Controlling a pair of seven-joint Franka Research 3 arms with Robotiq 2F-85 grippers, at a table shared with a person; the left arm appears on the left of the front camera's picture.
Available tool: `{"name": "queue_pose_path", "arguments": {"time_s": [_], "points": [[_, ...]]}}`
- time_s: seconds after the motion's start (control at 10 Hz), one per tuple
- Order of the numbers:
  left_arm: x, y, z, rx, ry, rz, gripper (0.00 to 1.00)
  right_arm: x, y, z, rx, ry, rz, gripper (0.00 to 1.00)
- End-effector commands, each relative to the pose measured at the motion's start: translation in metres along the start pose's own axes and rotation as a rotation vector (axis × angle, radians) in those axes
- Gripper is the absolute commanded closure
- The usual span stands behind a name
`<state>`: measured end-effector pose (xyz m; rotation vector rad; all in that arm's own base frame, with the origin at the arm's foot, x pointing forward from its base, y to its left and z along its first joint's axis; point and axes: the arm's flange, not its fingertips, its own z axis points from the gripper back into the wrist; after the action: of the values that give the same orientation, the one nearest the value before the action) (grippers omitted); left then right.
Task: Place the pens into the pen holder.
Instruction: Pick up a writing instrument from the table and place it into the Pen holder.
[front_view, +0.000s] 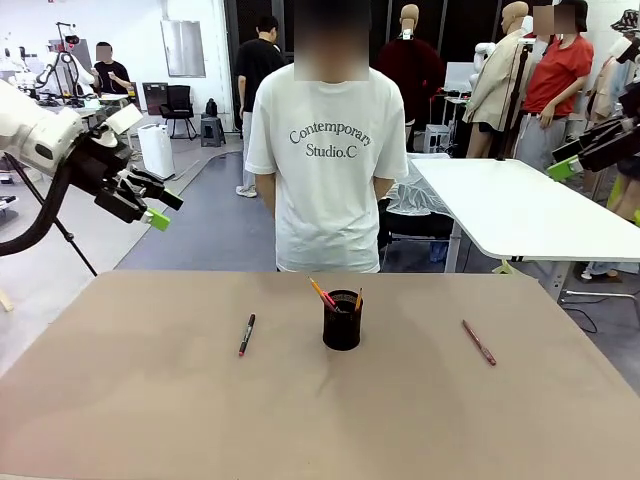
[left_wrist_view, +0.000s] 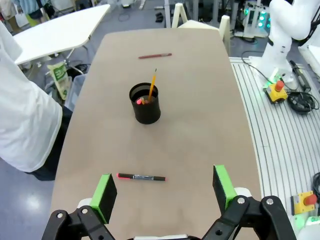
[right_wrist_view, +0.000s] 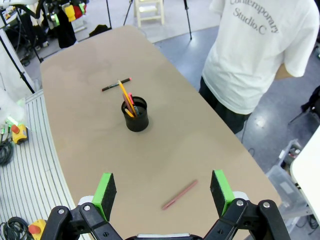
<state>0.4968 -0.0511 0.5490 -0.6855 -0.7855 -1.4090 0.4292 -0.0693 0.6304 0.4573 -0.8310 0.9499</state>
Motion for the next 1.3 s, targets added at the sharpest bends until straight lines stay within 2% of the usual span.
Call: {"name": "queue_pose_path", "arguments": {"time_s": [0.0,1.2], "points": [[-0.0003,-0.0021,0.0030,-0.011,-0.005,0.004,0.00,0.0006,0.0004,0.0005,-0.001,0.000,0.002,0.00],[-0.0003,-0.0021,0.0030,-0.011,-0.005,0.004,0.00,0.0000,0.0000,0.0000,0.000,0.000,0.000,0.00]]}}
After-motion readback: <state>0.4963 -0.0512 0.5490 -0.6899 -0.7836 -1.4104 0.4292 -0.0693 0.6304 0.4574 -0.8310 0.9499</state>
